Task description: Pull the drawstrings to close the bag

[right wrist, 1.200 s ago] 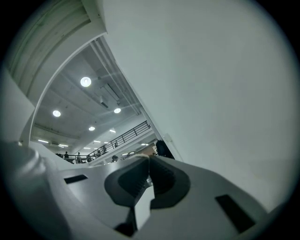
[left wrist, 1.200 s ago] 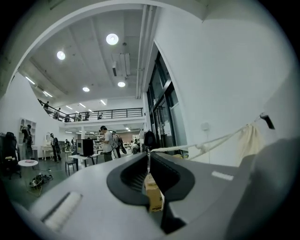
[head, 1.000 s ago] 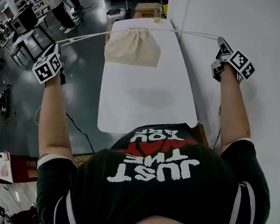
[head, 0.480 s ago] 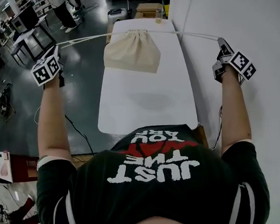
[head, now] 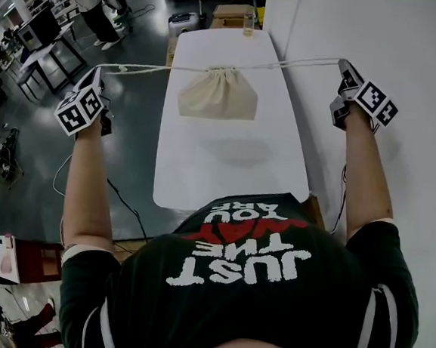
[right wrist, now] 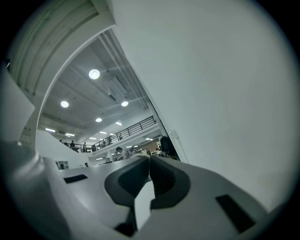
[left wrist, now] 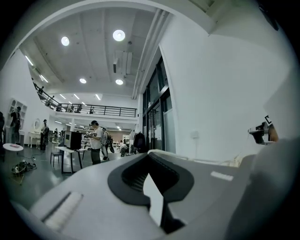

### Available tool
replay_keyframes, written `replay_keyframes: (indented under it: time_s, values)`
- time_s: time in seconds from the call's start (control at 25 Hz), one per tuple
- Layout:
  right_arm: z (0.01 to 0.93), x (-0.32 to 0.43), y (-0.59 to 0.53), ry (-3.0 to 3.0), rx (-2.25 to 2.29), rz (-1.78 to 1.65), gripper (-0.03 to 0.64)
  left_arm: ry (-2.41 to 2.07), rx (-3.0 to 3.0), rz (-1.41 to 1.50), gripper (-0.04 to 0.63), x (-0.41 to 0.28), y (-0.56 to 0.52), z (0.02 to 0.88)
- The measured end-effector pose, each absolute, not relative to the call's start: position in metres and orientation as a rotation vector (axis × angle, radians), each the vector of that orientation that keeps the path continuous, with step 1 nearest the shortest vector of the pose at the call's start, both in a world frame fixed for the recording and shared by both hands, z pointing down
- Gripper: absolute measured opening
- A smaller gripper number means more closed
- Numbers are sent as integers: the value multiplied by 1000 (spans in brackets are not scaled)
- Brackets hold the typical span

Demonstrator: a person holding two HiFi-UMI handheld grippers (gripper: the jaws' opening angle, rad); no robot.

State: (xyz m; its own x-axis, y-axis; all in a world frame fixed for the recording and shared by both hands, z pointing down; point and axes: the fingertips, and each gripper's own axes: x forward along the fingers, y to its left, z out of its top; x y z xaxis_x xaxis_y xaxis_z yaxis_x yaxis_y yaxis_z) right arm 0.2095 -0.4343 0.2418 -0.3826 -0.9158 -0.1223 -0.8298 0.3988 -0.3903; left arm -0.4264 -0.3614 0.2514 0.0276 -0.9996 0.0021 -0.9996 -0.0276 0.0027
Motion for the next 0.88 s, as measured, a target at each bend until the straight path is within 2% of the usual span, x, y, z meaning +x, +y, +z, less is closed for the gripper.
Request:
replay_keyframes:
  time_s: [0.28, 0.44, 0.48, 0.56, 0.88]
  values:
    - [230, 195, -426, 2434, -1641, -173, 11, -2282, 2184, -127, 9, -427, -358, 245]
    - [241, 218, -433, 2342, -1626, -325, 11, -2245, 2096, -193, 9, -456, -358, 255]
    - [246, 224, -435, 2321, -1609, -367, 11, -2226, 2096, -190, 37, -461, -358, 259]
    - [252, 228, -435, 2311, -1604, -398, 11, -2220, 2126, -135, 14, -461, -358, 263]
    - [250, 234, -436, 2297, -1581, -433, 11, -2162, 2183, -112, 15, -450, -358, 266]
